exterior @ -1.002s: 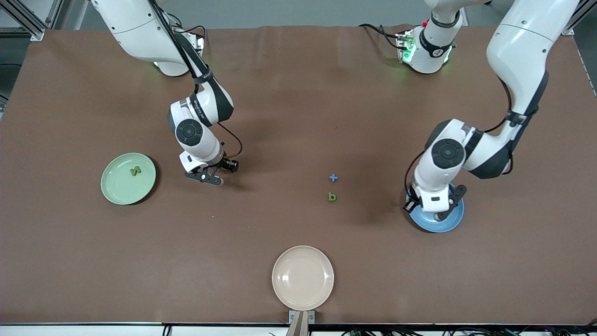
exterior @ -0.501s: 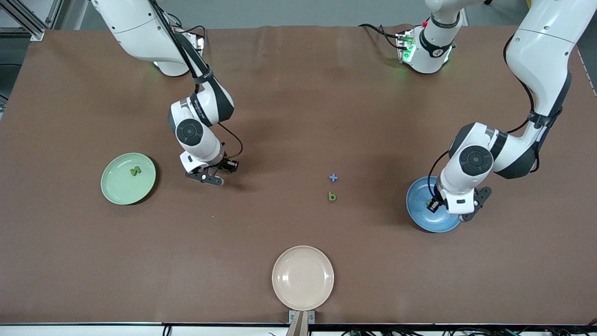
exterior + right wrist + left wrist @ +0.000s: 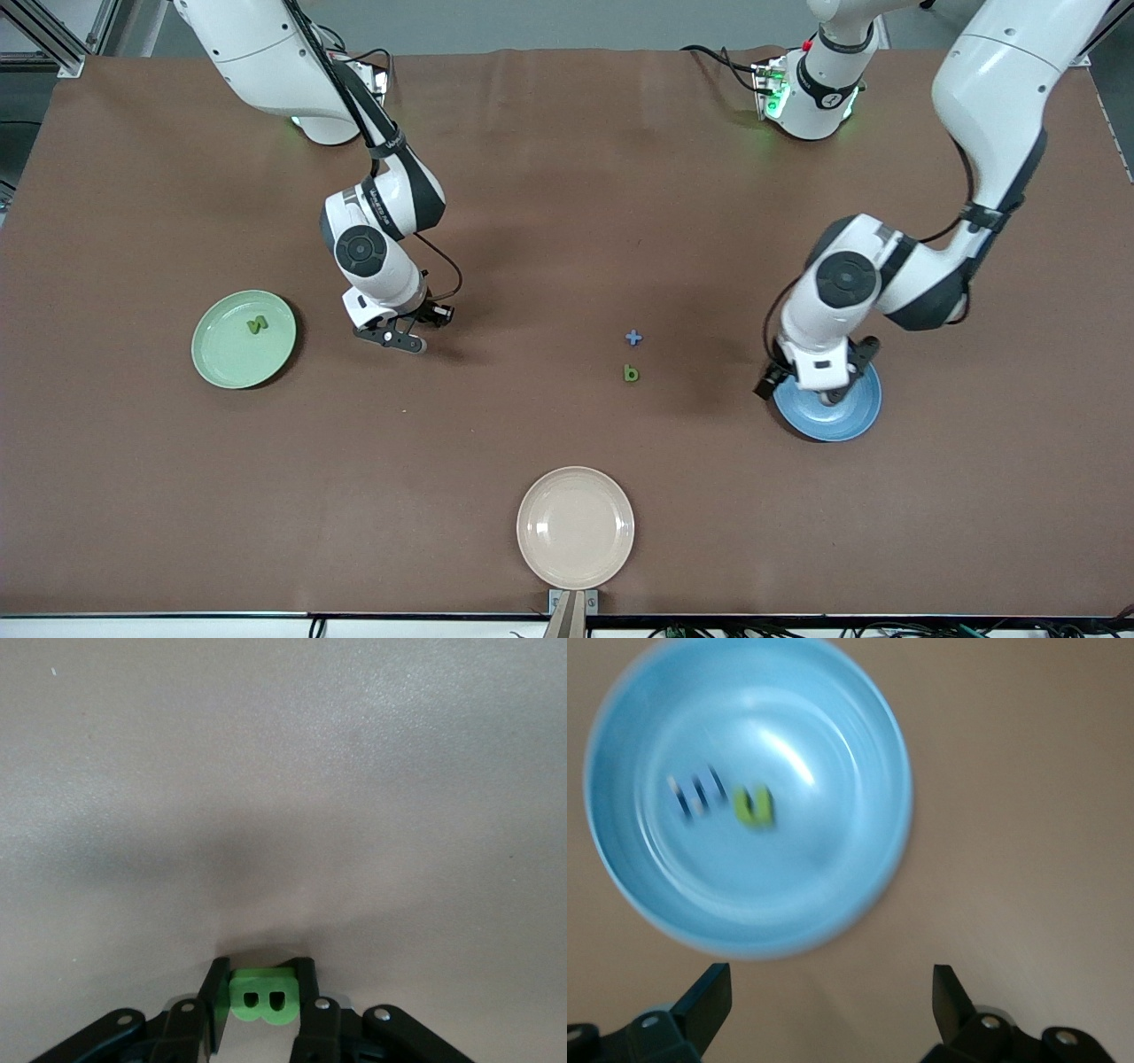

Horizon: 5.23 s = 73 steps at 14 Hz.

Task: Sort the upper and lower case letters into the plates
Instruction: 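Carry B to the green plate while the left gripper grasps blue x, then release B on the green plate while the left gripper drops x on blue, then grasp pink Q with the right gripper while the left gripper grasps q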

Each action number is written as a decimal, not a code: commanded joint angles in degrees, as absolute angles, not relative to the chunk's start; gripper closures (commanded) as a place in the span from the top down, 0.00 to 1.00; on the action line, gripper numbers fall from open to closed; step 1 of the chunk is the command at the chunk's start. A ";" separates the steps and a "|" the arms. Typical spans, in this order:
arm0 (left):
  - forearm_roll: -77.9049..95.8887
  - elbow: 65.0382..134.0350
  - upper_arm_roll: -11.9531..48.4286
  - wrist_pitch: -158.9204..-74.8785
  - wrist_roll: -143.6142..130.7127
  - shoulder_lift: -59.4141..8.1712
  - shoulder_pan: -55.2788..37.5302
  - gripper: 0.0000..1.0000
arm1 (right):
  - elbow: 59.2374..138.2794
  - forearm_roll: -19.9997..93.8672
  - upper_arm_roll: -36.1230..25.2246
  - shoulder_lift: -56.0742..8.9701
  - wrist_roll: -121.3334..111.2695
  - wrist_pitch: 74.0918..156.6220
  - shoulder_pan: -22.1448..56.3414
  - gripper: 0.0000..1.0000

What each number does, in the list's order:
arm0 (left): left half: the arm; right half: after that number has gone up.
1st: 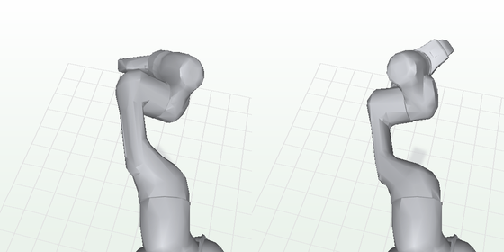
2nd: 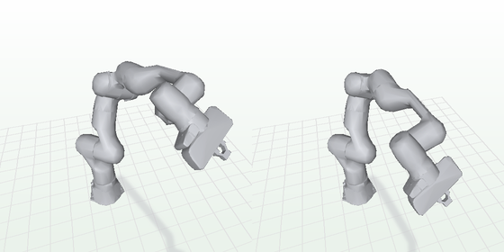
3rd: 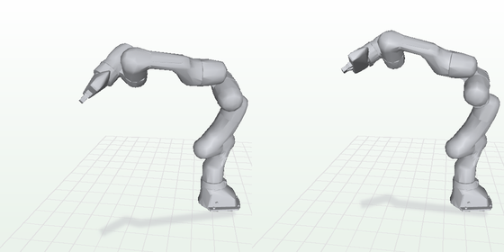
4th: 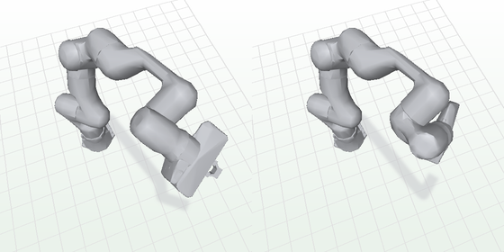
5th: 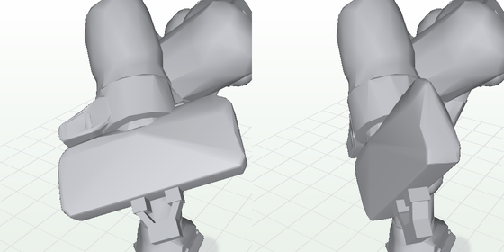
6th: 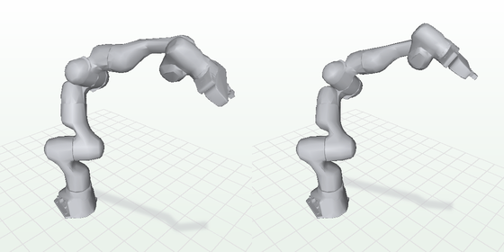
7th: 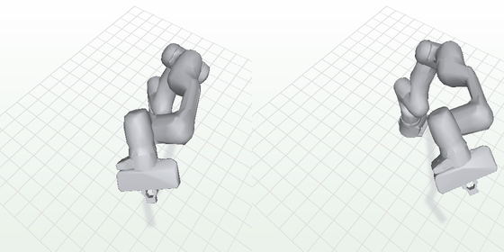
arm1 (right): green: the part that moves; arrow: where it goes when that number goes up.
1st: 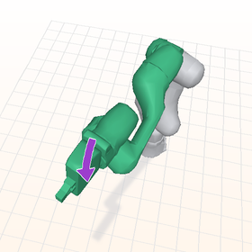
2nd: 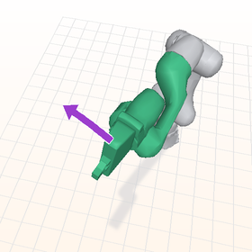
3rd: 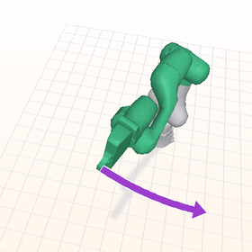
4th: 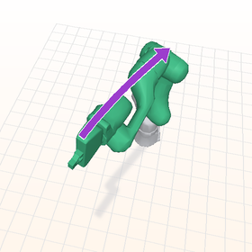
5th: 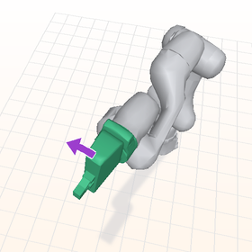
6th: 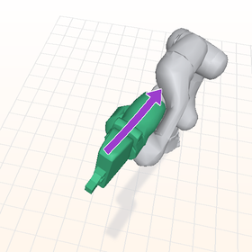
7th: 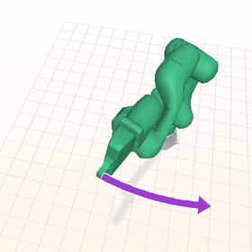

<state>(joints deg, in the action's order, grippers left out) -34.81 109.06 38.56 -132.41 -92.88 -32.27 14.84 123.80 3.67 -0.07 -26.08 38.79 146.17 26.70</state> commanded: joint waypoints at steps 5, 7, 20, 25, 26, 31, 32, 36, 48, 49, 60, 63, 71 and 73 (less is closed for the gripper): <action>-36.12 105.39 38.32 -131.66 -104.76 -38.40 1.69 0.93 | 124.10 3.78 -1.84 -21.99 31.84 141.00 25.14 0.20; -36.12 103.20 38.23 -131.92 -105.90 -40.51 -0.17 0.90 | 124.10 3.78 -3.68 -18.21 27.71 135.99 23.74 0.20; -36.30 99.40 36.12 -135.18 -105.29 -47.46 -6.06 0.57 | 127.35 -0.62 -5.10 -15.54 -7.19 139.29 0.36 0.20; -36.30 98.79 36.12 -135.09 -104.94 -47.20 -5.98 0.00 | 127.35 -0.35 -4.92 -19.59 -8.35 143.08 -0.53 0.21; -36.30 98.70 36.12 -135.09 -104.94 -46.76 -5.19 0.00 | 127.35 -0.09 -4.92 -20.21 -8.35 143.69 -0.53 0.21; -36.30 98.79 36.21 -129.22 -101.45 -40.36 -1.16 0.00 | 127.35 0.09 -4.92 -22.14 -8.35 145.28 -0.62 0.23; -36.30 99.22 36.38 -127.46 -98.47 -38.69 0.95 0.00 | 127.27 0.09 -4.92 -22.41 -8.35 145.28 -0.62 0.24; -35.51 99.67 37.00 -118.84 -86.33 -35.33 7.54 0.00 | 127.09 0.18 -4.92 -23.11 -8.35 145.28 -0.62 0.26; -35.51 105.55 38.23 -119.79 -73.48 -34.28 20.92 0.16 | 124.98 0.18 -4.31 -11.17 -7.30 126.84 10.97 1.00; -35.51 105.90 38.23 -119.88 -73.56 -34.54 21.09 0.30 | 125.07 0.35 -3.70 -10.12 -7.21 126.04 13.42 1.00; -32.79 104.17 43.68 -119.71 -81.36 -34.18 18.91 1.00 | 128.58 5.36 -3.52 -14.85 -4.50 138.77 29.70 1.00; -32.78 98.46 43.60 -119.79 -88.23 -38.04 12.41 1.00 | 131.56 5.36 -3.52 -15.90 -3.78 144.38 30.67 1.00; -33.40 86.24 37.73 -121.28 -92.02 -47.01 -4.80 0.98 | 133.95 5.36 -3.52 -20.91 -2.64 150.29 31.99 1.00; -33.31 83.94 33.86 -123.21 -92.02 -48.77 -9.47 0.93 | 133.95 5.36 -3.52 -21.53 -2.29 150.29 32.25 0.95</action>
